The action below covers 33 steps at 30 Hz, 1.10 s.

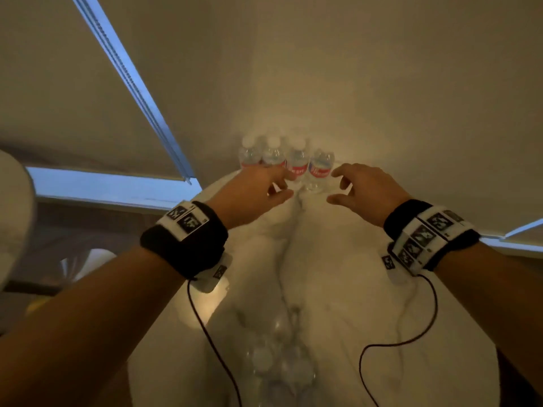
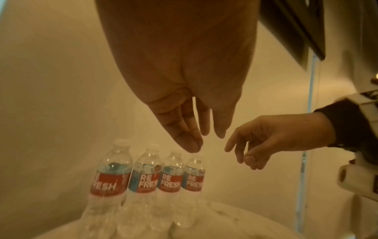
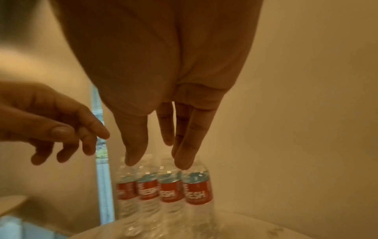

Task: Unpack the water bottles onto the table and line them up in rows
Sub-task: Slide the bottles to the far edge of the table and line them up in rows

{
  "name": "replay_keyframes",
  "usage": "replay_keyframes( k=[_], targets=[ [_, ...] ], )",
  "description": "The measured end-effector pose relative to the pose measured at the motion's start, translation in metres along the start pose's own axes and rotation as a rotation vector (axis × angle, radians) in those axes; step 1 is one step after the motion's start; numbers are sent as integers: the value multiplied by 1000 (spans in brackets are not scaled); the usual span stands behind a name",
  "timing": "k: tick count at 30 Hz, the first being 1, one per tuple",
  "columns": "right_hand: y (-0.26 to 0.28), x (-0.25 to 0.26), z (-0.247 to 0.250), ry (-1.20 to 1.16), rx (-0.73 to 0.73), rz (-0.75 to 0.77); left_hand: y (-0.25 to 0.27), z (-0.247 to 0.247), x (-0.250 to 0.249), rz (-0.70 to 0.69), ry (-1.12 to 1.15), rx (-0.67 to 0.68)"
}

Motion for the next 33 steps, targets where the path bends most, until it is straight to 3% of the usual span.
replay_keyframes(
  k=[4,7,11,13,17,25,33],
  targets=[
    [94,31,4,-103,180,146,95,10,-20,-27,57,145],
    [159,56,-4,-236,358,248,155,9,-29,41,133,310],
    [203,73,-32,-152,500,435,211,-7,-32,45,98,446],
    [209,74,-48,-98,496,487,220,-18,-33,21,46,459],
    [183,69,-51,-96,426,457,193,-23,-23,38,38,357],
    [56,59,-41,-8,264,281,74,-4,32,113,-53,168],
    [-61,81,-49,5,125,221,-31,7,85,98,-151,156]
  ],
)
Point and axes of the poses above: each hand's wrist, its own y-axis away from the middle knuckle, its own z-axis out of the back of the hand, x = y × z, the point moved 1 cm from there along -y, towards the middle knuckle, and after that the axes turned 11 degrees about -x, right-handed, at the moved point
